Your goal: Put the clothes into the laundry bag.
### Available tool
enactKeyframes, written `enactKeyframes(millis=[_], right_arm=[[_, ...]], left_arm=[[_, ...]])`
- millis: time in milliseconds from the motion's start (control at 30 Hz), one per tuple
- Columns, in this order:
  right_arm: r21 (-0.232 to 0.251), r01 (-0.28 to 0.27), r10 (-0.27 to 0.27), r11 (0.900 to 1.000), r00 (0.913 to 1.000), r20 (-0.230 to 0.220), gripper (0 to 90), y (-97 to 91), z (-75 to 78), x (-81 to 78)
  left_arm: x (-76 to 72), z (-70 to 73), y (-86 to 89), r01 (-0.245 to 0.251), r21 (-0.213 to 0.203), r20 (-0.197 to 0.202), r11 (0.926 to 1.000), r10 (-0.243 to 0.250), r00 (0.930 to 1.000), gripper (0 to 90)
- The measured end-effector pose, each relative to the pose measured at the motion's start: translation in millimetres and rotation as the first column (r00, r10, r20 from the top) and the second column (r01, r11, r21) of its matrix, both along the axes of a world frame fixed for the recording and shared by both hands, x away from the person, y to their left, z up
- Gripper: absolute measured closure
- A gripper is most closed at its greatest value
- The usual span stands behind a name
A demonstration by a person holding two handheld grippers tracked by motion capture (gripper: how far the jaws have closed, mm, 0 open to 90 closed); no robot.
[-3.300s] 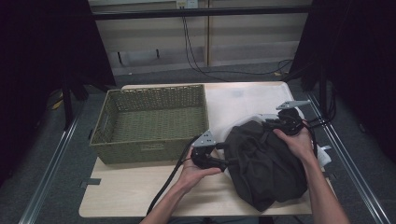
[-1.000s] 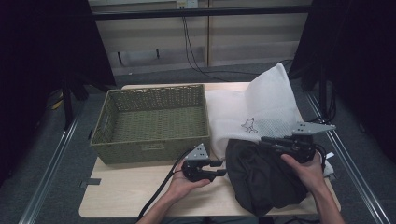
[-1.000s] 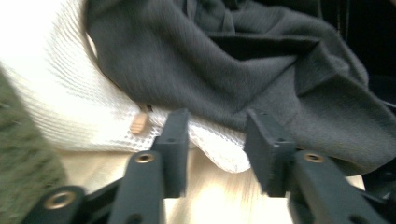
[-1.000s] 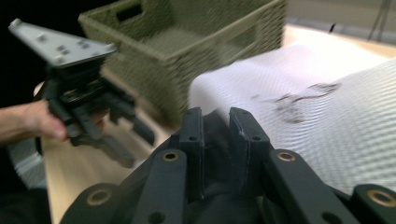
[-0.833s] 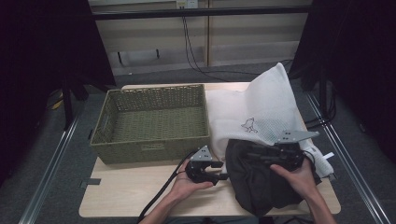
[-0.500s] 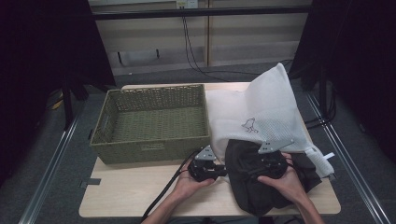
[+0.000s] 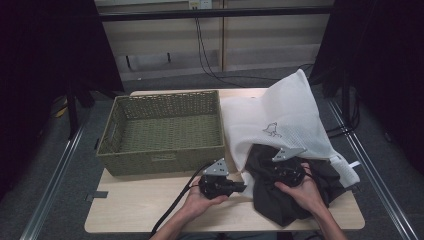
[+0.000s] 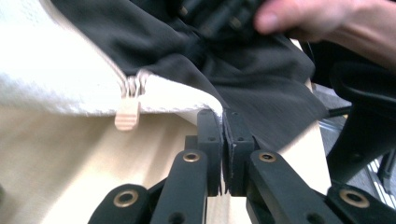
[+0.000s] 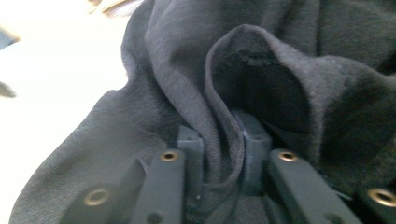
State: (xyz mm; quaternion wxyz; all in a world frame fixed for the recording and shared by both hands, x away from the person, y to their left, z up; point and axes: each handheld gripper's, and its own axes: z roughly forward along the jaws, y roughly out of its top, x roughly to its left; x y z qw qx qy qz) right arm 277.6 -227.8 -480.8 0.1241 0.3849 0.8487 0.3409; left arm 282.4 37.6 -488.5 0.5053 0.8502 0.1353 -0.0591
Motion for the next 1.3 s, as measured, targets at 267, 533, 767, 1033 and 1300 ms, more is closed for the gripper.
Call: enactKeyframes(millis=[267, 533, 767, 1033, 1300], right_arm=[[0.023, 0.078, -0.079, 0.9967, 0.9965, 0.029, 81.7, 0.8, 8.1, 31.0], [0.147, 0.133, -0.151, 0.9802, 0.9817, 0.116, 83.2, 0.7, 19.9, 58.2], [0.166, 0.123, -0.143, 0.9785, 0.9826, 0.119, 77.0, 10.1, 16.2, 68.0], [0.205, 0.009, -0.033, 0.9787, 0.9933, 0.111, 58.9, 14.0, 30.5, 38.1], [0.255, -0.042, 0.005, 0.9661, 0.9895, 0.145, 43.6, -8.1, 44.0, -4.6]], left_arm=[[-4.9, 0.5, 2.6, 0.017, 0.004, 0.009, 0.9998, -0.017, 0.9998, 88.0], [-5.4, 0.1, 10.9, 0.043, 0.022, 0.018, 0.9988, -0.044, 0.9989, 88.1], [2.5, -2.3, 29.0, 0.002, 0.033, 0.015, 0.9995, -0.003, 0.9999, 87.7], [7.5, -2.8, 42.6, -0.043, 0.037, 0.022, 0.9984, 0.042, 0.9989, 86.3], [6.3, -1.1, 43.1, -0.051, 0.013, 0.016, 0.9986, 0.051, 0.9986, 73.9]])
